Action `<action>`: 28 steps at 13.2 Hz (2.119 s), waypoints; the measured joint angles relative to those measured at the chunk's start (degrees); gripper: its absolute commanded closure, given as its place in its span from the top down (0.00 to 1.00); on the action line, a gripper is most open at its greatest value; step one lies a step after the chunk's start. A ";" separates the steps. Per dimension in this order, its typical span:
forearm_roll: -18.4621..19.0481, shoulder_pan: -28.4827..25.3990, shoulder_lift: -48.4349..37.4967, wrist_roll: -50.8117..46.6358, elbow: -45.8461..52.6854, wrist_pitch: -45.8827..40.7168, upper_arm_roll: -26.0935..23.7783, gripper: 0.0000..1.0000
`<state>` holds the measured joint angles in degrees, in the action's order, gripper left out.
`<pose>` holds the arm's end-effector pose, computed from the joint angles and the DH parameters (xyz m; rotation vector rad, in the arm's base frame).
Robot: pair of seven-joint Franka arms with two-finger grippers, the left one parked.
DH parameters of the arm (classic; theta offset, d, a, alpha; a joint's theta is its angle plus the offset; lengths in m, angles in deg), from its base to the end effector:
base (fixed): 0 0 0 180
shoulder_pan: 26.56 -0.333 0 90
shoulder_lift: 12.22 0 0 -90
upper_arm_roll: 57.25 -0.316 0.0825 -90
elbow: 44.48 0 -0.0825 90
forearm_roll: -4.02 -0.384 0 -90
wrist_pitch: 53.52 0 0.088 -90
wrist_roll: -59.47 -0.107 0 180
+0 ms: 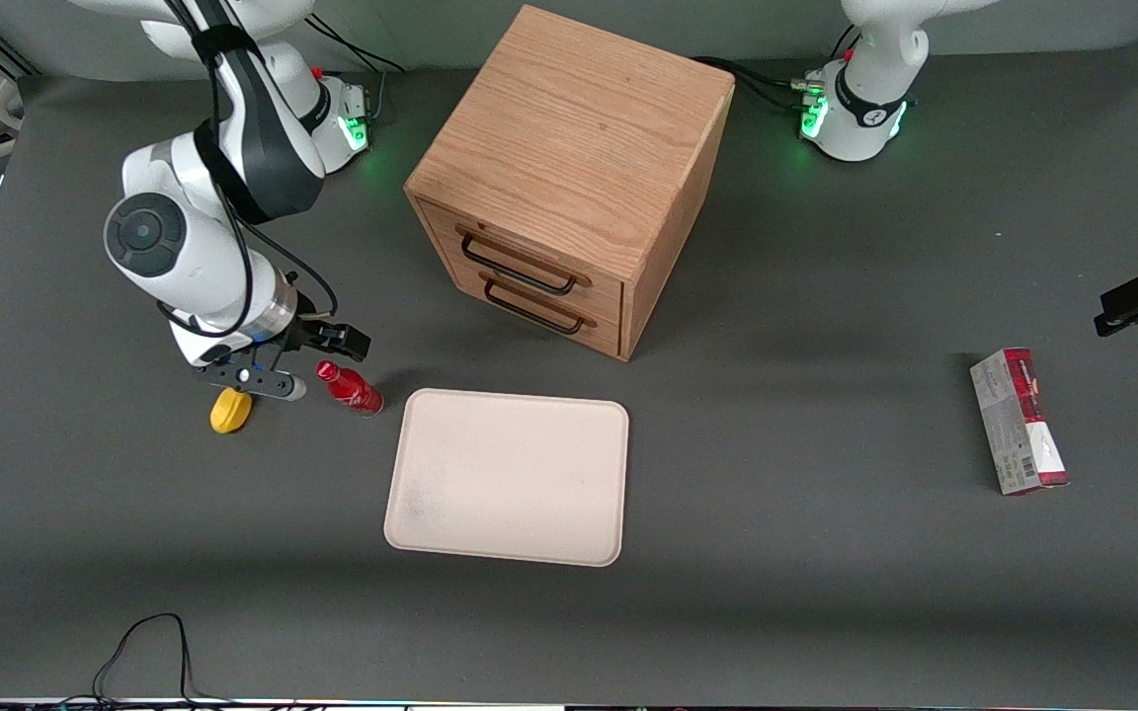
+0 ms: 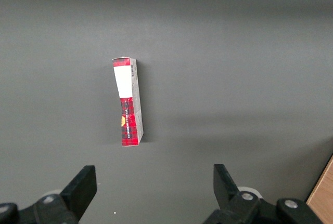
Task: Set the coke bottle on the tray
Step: 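Move the open right gripper over the red Coca-Cola bottle, then lower the right gripper around the bottle cap and close it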
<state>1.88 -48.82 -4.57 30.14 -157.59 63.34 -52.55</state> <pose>0.5487 0.1770 0.3972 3.1133 -0.3487 -0.1107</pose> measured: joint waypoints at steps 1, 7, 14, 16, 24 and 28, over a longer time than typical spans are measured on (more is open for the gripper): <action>0.63 0.00 0.00 0.00 -1.05 0.91 0.02 1.00; 2.80 0.00 0.10 0.16 -7.57 9.60 0.16 1.00; 4.63 0.06 2.44 0.36 -8.97 12.85 0.75 1.00; 4.64 0.05 3.22 0.37 -8.90 13.62 0.77 0.98; 4.64 0.08 3.48 0.37 -8.43 13.67 0.86 0.00; 4.64 0.08 3.49 0.37 -8.30 13.70 0.86 0.00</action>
<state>6.51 -48.74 -1.08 30.51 -165.88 77.04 -51.69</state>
